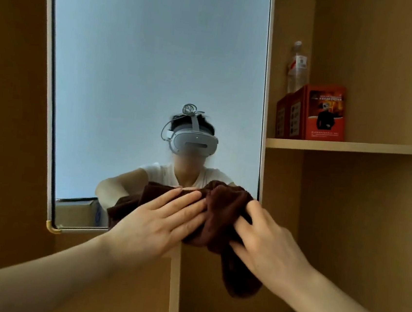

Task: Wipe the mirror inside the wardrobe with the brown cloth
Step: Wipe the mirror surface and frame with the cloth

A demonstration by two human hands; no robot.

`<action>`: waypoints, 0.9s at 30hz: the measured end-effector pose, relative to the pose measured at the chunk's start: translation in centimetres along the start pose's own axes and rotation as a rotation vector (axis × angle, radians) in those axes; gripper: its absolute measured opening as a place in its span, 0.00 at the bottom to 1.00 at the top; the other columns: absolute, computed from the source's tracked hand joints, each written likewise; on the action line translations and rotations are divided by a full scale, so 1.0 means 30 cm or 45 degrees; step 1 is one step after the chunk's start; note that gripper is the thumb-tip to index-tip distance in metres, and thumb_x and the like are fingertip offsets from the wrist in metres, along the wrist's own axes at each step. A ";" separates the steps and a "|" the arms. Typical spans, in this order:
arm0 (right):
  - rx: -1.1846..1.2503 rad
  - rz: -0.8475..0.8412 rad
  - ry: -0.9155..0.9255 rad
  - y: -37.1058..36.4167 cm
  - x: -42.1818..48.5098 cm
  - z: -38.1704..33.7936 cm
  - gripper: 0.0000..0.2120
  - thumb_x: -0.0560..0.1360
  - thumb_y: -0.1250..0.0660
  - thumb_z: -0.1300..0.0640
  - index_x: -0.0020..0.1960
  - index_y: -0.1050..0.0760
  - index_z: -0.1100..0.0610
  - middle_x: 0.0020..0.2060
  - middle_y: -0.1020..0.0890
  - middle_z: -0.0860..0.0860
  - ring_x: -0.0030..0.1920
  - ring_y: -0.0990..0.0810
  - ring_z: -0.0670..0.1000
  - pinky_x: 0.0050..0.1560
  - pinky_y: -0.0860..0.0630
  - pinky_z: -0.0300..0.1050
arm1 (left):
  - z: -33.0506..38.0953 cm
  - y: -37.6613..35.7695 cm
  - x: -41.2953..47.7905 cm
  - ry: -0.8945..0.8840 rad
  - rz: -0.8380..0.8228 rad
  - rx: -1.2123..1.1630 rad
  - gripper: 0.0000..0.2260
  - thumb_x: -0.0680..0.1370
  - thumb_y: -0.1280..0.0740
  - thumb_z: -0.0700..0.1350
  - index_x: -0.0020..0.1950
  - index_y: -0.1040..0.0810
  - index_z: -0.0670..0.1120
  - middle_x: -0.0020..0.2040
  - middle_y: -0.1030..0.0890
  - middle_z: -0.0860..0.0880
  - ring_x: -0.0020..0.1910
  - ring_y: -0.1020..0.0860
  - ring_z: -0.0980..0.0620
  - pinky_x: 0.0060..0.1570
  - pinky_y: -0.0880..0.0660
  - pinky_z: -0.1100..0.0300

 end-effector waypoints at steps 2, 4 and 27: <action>-0.048 0.034 0.031 0.048 0.039 0.013 0.15 0.75 0.38 0.50 0.58 0.26 0.57 0.52 0.29 0.54 0.45 0.22 0.56 0.33 0.20 0.47 | -0.050 0.019 0.020 -0.005 0.025 -0.023 0.22 0.79 0.46 0.42 0.74 0.39 0.41 0.73 0.34 0.41 0.74 0.38 0.42 0.70 0.42 0.44; -0.106 0.197 0.005 0.158 0.121 0.036 0.14 0.75 0.35 0.53 0.58 0.26 0.58 0.55 0.29 0.56 0.50 0.23 0.59 0.37 0.21 0.53 | -0.157 0.080 0.074 0.086 0.138 -0.047 0.18 0.81 0.48 0.40 0.71 0.33 0.40 0.71 0.31 0.41 0.71 0.34 0.40 0.68 0.38 0.44; -0.247 0.192 0.245 0.149 0.163 0.008 0.18 0.73 0.45 0.45 0.53 0.24 0.54 0.51 0.25 0.56 0.49 0.21 0.57 0.24 0.23 0.46 | -0.196 0.090 0.010 0.021 0.143 -0.026 0.18 0.78 0.39 0.40 0.68 0.26 0.42 0.71 0.30 0.43 0.71 0.33 0.42 0.67 0.36 0.40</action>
Point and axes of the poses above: each hand's wrist, its own x-axis towards the middle knuckle, its own y-axis out of the back of the hand, z = x × y, the point moved 10 cm from there along x, towards the middle knuckle
